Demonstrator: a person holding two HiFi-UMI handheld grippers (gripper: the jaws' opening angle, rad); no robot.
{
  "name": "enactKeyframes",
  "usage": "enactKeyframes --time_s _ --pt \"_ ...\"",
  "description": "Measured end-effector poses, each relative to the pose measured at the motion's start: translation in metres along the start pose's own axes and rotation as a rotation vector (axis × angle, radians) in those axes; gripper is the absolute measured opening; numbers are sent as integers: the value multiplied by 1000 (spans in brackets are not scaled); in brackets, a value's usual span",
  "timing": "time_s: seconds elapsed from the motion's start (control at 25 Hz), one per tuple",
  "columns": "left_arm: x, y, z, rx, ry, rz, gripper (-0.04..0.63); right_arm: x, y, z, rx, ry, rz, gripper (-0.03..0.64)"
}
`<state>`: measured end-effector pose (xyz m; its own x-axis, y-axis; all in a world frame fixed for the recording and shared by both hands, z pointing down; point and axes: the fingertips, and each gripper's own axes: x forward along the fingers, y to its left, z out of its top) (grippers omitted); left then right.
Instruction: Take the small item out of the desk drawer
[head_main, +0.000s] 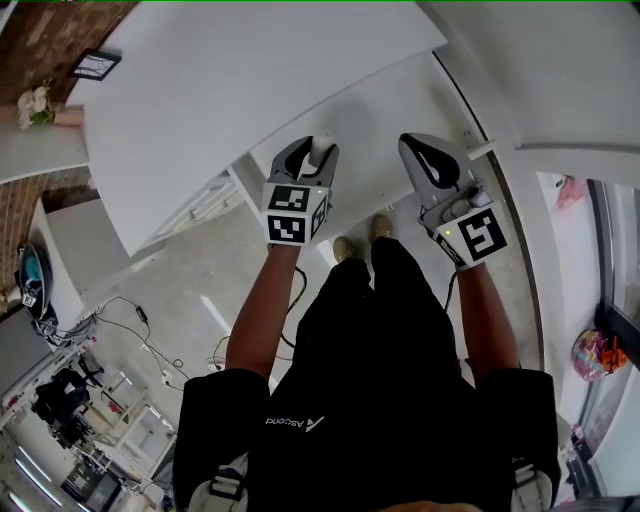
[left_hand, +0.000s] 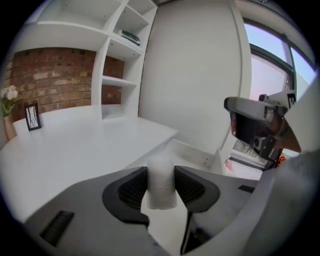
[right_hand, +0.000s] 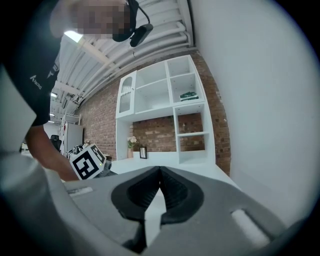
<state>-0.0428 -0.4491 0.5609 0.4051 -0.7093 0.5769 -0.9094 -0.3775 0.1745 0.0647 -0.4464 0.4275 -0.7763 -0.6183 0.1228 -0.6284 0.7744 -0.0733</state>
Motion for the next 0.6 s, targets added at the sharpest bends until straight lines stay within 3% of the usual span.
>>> enactKeyframes --time_s 0.32,0.6 --pt "-109 -24 86 28 -389 -5 169 -20 43 49 -87 -104 18 0" --pt "-191 -34 123 78 -588 19 169 -36 84 91 -94 -188 23 0"
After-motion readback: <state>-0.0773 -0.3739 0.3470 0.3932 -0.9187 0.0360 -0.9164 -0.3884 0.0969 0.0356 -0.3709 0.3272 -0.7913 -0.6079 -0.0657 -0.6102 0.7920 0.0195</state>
